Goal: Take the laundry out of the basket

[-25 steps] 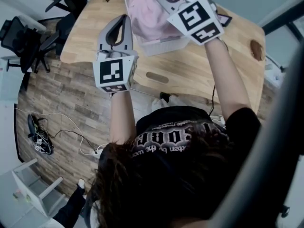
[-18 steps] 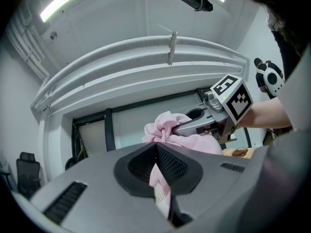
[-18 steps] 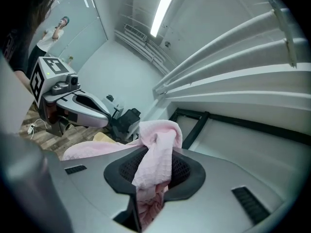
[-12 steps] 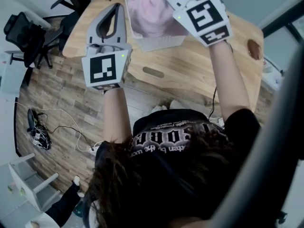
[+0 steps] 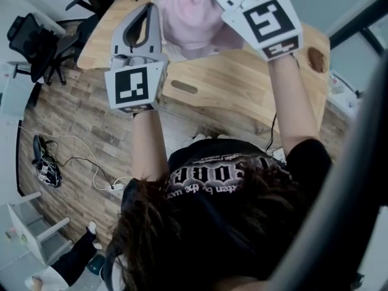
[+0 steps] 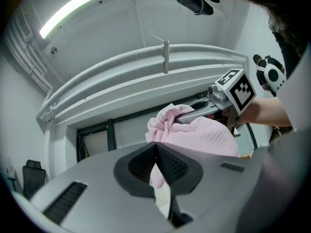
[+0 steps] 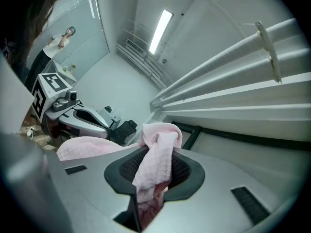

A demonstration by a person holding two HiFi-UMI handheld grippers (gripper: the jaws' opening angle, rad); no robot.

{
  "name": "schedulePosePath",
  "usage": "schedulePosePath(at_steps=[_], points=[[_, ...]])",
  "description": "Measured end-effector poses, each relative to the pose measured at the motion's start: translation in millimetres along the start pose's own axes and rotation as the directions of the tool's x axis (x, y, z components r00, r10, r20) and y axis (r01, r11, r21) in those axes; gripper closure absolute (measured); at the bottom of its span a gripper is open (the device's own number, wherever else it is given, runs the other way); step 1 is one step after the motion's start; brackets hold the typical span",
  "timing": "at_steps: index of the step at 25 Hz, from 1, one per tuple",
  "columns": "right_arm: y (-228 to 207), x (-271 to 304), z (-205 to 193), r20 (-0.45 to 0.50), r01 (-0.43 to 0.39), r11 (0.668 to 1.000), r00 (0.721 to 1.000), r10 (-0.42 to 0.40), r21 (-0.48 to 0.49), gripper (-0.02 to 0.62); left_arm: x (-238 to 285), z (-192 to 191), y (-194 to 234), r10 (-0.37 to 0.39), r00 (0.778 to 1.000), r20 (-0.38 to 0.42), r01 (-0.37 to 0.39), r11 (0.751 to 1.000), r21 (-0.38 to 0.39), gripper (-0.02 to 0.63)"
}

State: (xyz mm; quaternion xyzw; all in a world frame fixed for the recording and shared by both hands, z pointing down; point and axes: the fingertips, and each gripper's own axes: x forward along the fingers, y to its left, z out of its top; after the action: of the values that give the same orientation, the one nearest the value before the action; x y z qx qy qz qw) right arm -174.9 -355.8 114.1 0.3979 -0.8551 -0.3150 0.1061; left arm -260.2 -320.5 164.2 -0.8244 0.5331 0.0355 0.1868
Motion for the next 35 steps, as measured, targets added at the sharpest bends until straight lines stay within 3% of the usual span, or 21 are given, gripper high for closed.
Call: schedulePosePath(at_steps=[11, 16, 24, 35], points=[[9, -64, -19, -0.013, 0.015, 1.000, 1.000, -0.015, 0.012, 0.515, -15, -12, -47, 0.015, 1.000, -0.022, -0.016, 0.999, -0.033, 0.604], [31, -88, -47, -0.036, 0.007, 1.000, 0.999, -0.006, 0.023, 0.545, -31, -20, -68, 0.031, 0.999, -0.043, -0.033, 0.998, -0.053, 0.604], [48, -105, -75, -0.070, -0.042, 0.995, 0.996, 0.049, 0.092, 0.545, -34, -30, -97, 0.011, 0.996, -0.091, -0.017, 0.998, -0.063, 0.604], [51, -156, -97, -0.107, -0.003, 0.992, 0.994, 0.016, 0.126, 0.545, -51, -36, -145, -0.031, 0.992, -0.122, 0.025, 0.998, -0.057, 0.604]])
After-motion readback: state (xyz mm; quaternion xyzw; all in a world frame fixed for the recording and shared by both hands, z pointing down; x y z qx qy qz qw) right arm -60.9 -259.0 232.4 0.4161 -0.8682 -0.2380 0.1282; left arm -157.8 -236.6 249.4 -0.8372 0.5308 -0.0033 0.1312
